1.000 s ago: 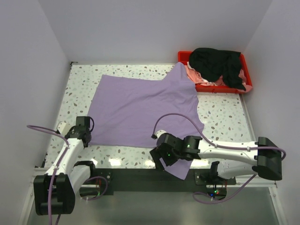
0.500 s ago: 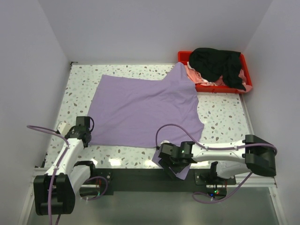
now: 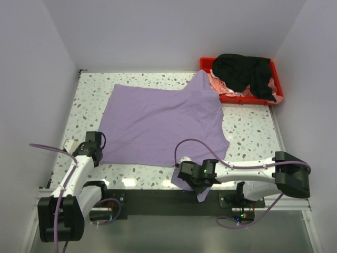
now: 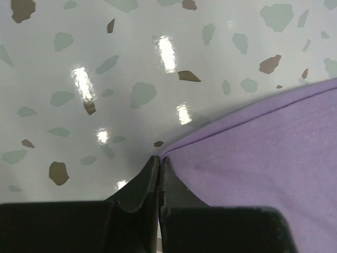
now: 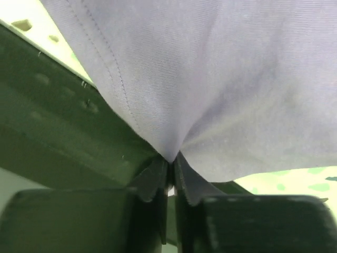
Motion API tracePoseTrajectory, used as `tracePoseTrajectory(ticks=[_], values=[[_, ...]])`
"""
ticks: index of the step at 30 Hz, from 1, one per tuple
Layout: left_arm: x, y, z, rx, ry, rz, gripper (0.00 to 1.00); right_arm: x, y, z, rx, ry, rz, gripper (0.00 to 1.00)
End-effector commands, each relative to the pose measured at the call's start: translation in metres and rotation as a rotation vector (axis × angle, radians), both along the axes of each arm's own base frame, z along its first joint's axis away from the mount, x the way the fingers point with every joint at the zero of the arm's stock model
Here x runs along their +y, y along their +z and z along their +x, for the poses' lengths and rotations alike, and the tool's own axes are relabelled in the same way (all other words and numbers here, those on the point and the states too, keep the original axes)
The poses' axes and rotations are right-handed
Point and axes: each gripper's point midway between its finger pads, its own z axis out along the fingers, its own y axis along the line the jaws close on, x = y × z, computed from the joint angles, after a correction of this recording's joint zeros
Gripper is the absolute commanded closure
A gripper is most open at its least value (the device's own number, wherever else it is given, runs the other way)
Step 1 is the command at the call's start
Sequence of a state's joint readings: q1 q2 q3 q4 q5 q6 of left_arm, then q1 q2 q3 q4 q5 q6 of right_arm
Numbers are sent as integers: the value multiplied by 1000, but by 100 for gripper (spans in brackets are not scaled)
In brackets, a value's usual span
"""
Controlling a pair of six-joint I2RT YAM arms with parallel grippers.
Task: Fold and stack the t-shirts
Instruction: Fold the tshirt
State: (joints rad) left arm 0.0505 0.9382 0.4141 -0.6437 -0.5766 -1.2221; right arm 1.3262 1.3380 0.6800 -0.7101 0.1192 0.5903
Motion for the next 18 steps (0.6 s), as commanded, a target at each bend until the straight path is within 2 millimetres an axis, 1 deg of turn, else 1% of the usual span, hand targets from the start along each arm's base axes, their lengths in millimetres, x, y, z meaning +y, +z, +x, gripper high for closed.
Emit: tracePoseTrajectory(ticks=[1,2,3,5,7,11,13,14,15,17,18], values=[[5,5,-17,13,119,-2,100,-3,11,-8,27,-7,31,95],[6,7,-20,12,141,-3,100,-2,15,-12,42,-2,47,100],[6,10,-23,0,152,-5,100,1,21,-19,77,8,81,100],[3,17,-21,-38,152,-28,100,2,25,-29,120,34,111,100],[-1,24,-23,-89,183,-58,100,2,33,-38,160,58,148,100],[-6,35,-21,-189,184,-96,100,3,45,-48,205,85,190,100],[-4,43,-26,-220,206,-91,100,2,48,-50,216,97,193,100],[-3,47,-36,-210,249,-92,100,1,50,-53,226,104,192,100],[0,52,-35,-218,230,-70,100,0,51,-54,232,109,191,100],[2,57,-46,-213,291,-70,100,-6,52,-58,254,114,174,100],[2,58,-47,-214,293,-70,100,-10,53,-61,265,116,166,100]])
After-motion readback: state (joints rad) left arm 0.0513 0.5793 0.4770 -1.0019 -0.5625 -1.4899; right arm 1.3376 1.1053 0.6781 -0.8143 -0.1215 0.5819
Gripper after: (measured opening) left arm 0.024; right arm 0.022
